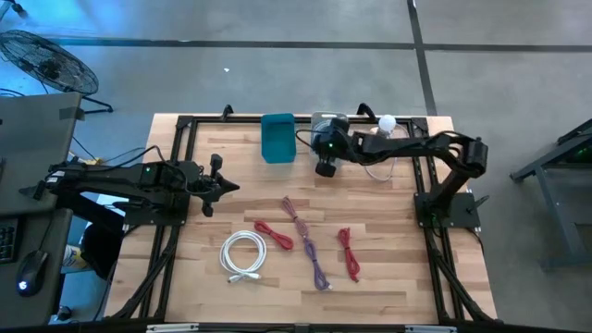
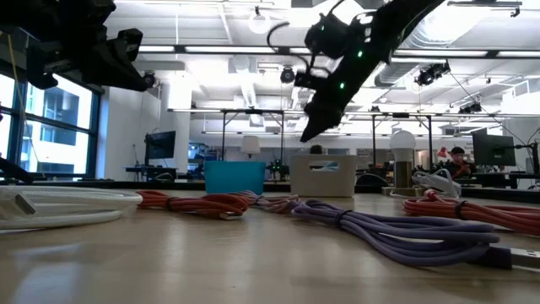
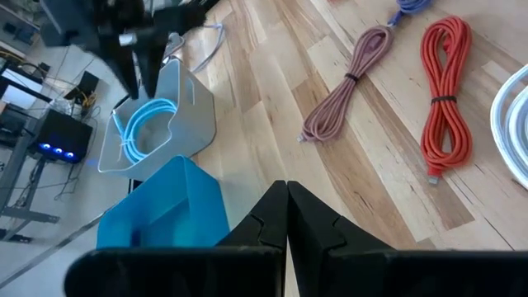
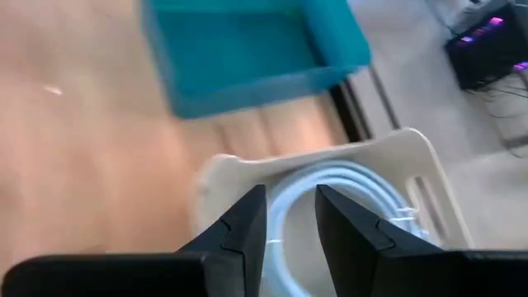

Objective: Pick & Place USB Port
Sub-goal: Put the right orange charger cable into the blue bin

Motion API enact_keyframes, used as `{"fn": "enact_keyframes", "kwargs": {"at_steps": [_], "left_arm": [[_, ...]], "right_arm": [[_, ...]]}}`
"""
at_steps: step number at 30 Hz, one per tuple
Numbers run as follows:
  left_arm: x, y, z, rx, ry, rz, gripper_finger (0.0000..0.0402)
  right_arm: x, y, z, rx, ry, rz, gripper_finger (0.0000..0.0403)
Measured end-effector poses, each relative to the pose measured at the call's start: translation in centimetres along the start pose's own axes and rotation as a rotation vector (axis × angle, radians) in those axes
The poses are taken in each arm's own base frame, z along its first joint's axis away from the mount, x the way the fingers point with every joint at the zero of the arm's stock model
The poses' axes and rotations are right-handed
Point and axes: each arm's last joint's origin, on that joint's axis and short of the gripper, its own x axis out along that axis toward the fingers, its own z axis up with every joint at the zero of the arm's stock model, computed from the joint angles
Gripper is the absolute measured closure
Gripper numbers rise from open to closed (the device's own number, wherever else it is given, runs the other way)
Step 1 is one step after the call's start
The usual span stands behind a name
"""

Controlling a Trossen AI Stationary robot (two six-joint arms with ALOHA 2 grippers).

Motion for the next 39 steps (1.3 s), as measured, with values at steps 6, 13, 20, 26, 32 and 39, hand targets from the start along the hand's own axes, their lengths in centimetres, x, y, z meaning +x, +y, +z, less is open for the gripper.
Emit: {"fn": "enact_keyframes", "kwargs": {"at_steps": [6,13,20,26,32,39], "left_arm": [[0.0,0.0,0.0,0.001,0.000,0.000,0.0401],[0.0,0.0,0.1,-0.002,-0.022,-0.018,0.0401],[0.0,-0.1,0.1,-0.009,-0.032,-0.030,0.0401],[0.0,0.2,0.5,-0.015,-0.069,-0.008,0.0401],[0.8,0.1,0.7,-0.009,-0.059,-0.021,0.0401],[2.7,-0.1,0.8,0.006,-0.019,-0.053,0.0401]], "right_arm": [[-2.8,1.9,0.6,0.030,-0.019,0.107,0.0304],[-5.2,3.3,0.5,0.065,0.013,0.166,0.0304],[-7.8,4.3,-1.2,0.089,0.187,0.085,0.0304],[-10.3,5.6,-2.2,0.098,0.255,0.052,0.0304],[-13.5,6.7,-2.5,0.104,0.210,0.052,0.0305],[-17.9,7.0,-3.6,0.160,0.135,-0.004,0.0305]]}}
